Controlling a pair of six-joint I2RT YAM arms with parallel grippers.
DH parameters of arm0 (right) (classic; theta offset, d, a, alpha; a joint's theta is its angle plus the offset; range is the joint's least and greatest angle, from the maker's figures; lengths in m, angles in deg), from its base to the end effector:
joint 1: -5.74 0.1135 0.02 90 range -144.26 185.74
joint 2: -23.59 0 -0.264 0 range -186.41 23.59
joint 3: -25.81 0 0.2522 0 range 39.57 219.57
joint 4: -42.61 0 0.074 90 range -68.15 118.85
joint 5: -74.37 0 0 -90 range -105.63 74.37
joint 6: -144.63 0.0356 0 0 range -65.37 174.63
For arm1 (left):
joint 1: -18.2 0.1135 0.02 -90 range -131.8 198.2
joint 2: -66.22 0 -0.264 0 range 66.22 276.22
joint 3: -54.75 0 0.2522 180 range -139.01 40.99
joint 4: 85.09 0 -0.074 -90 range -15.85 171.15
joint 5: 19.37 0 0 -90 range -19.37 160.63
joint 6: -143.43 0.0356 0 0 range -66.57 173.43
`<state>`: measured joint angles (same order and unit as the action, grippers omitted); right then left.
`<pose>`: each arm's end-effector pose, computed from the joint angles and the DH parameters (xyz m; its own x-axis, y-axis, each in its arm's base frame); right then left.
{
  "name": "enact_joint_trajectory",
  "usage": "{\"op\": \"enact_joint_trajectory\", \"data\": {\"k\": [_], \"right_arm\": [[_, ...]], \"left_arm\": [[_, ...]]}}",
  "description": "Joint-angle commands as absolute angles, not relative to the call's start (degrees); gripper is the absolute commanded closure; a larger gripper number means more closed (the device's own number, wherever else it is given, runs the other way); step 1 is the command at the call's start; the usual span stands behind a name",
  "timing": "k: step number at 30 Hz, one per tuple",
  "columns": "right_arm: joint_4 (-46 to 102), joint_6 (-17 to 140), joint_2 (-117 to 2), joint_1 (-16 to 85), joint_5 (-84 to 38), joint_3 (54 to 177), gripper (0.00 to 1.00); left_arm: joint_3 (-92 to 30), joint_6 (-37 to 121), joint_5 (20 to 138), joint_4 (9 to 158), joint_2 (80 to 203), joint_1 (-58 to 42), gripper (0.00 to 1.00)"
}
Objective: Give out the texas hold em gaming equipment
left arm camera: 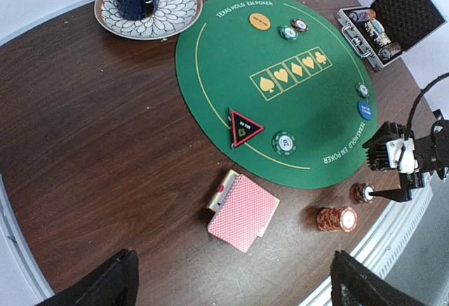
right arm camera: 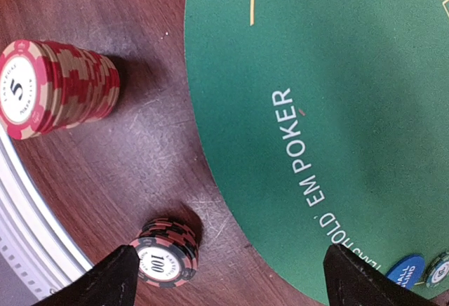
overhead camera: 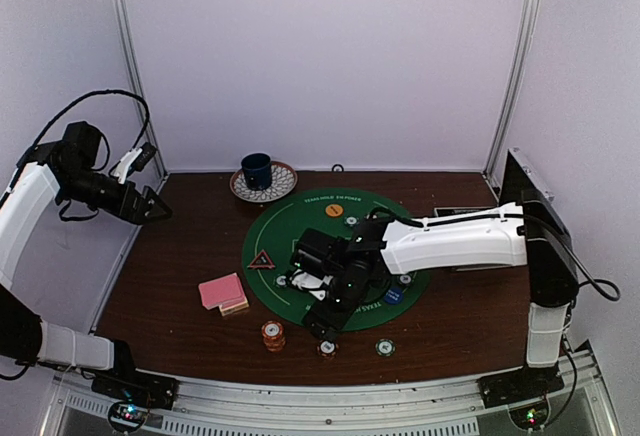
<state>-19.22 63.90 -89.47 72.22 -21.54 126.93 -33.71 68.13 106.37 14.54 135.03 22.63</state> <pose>0.1566 0.3689 0.1992 -0.5269 -0.8092 -0.2599 -0.8497 0.5075 0.1426 0.2134 -0.0043 0.3547 -0.7848 0.1458 -0.6024 0.4355 0.8212 -0.3687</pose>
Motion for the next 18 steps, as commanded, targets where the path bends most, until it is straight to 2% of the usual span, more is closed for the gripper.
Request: {"op": "enact_joint_trajectory", "data": {"k": [1, 5, 18], "right_arm": [[-17.47, 63.71, -89.75, 72.18, -22.53, 125.72, 0.04], [-17.67, 63.53, -90.21, 72.11, -23.33, 125.62, 0.06], [-18.00, 61.05, -91.05, 74.95, -25.79, 123.35, 0.18]], "left_arm": [[-35.30, 68.70, 106.16, 13.76, 134.56, 22.95, 0.02], [-35.26, 68.76, 106.12, 13.50, 134.33, 22.95, 0.03], [-35.34, 68.81, 106.32, 13.53, 134.11, 22.95, 0.02]]}}
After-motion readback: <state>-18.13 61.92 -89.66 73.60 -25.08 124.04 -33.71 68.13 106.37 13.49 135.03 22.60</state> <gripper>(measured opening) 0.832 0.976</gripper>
